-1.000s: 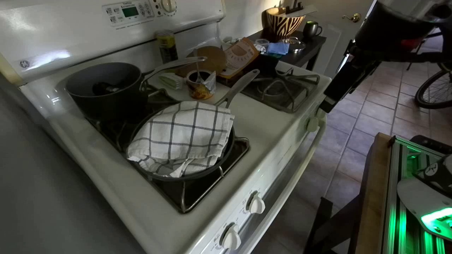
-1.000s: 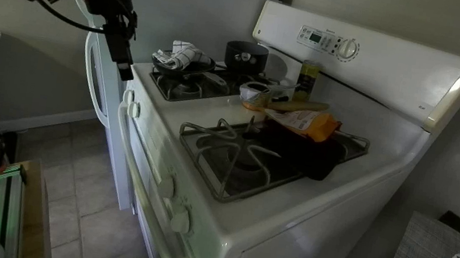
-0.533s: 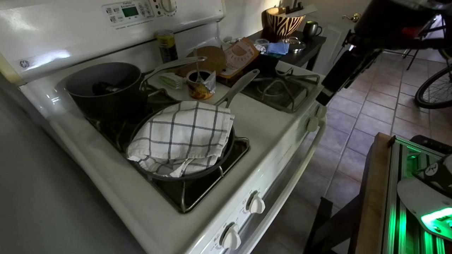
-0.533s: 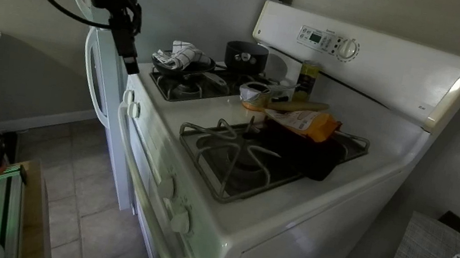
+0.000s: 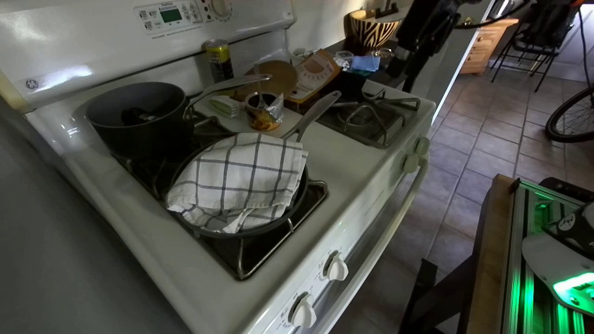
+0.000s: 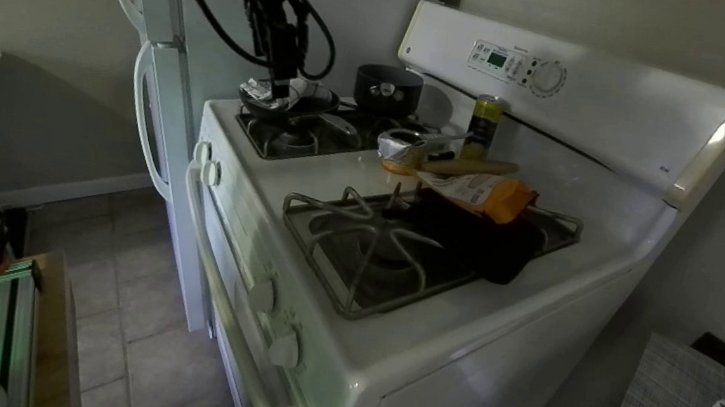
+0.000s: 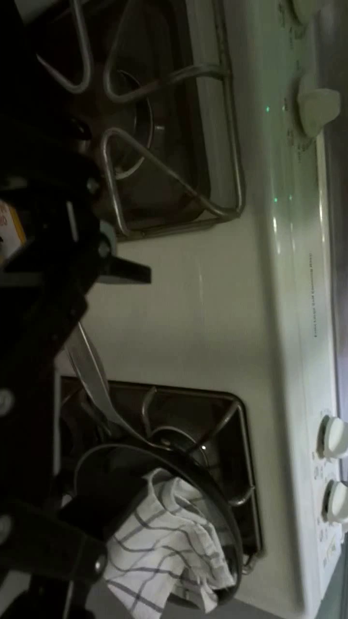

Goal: Put the wooden coaster on the black pot

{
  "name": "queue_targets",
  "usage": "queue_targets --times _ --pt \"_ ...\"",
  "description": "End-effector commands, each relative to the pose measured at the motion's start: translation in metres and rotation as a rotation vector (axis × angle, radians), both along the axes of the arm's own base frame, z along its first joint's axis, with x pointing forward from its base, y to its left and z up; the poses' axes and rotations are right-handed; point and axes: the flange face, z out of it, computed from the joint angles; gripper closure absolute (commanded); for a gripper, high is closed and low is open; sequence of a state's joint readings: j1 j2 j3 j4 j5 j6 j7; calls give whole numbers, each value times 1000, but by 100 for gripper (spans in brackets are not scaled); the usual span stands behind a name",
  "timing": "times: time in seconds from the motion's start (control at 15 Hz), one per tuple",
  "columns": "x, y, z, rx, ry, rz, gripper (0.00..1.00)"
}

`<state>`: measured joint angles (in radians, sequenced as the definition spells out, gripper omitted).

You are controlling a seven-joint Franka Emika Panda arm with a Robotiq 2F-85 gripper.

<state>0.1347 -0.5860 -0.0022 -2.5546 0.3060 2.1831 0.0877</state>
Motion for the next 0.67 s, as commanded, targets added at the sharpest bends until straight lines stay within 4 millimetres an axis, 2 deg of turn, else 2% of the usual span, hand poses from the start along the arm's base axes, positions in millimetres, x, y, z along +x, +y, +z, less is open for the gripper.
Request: queue_targets --times 0.0,0.07,0.13,0.2,0.47,0.6 --pt "67 -38 5 54 34 -159 0" --pt "31 -27 2 28 17 -77 0" --pt "42 -34 3 27 17 -92 0" --pt "45 -35 1 25 22 -91 0" --pt "40 -28 4 19 13 -75 0" --pt "47 -33 3 29 -62 -150 0"
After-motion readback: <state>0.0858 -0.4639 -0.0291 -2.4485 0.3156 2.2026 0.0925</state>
